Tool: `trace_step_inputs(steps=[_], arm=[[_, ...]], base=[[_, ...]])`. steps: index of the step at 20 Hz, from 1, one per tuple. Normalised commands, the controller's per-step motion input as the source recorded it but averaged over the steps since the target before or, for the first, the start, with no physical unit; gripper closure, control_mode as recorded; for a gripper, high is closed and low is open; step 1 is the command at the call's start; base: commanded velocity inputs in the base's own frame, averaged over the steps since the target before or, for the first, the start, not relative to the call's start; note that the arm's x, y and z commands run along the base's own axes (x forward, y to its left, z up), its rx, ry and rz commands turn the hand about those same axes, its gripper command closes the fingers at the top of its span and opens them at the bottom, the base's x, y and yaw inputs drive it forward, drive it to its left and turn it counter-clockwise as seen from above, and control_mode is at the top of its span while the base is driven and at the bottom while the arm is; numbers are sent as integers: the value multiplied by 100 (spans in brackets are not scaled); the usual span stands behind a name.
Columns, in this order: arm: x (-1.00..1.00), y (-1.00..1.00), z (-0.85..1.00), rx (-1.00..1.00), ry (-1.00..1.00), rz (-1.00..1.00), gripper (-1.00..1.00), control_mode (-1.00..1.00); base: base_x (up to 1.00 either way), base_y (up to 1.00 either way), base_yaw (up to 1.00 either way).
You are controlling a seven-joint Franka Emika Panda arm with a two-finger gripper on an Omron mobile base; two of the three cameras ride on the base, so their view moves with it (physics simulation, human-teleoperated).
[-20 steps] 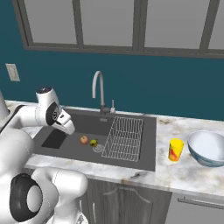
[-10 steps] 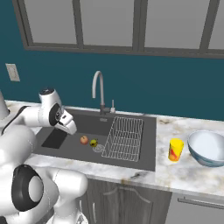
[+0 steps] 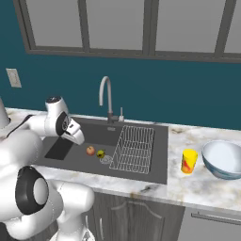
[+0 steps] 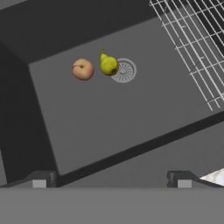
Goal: Remove the pear and peach from the sink. Then move the bowl and cup from the counter to the sink for washing.
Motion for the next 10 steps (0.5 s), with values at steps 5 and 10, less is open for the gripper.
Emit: trace_step_inputs(steps=[5,10], arm=[[13,0,-13,0,0,0,-100,-100],[18,0,-8,0,0,0,-100,-100]], base=[[0,0,0],[0,0,0]])
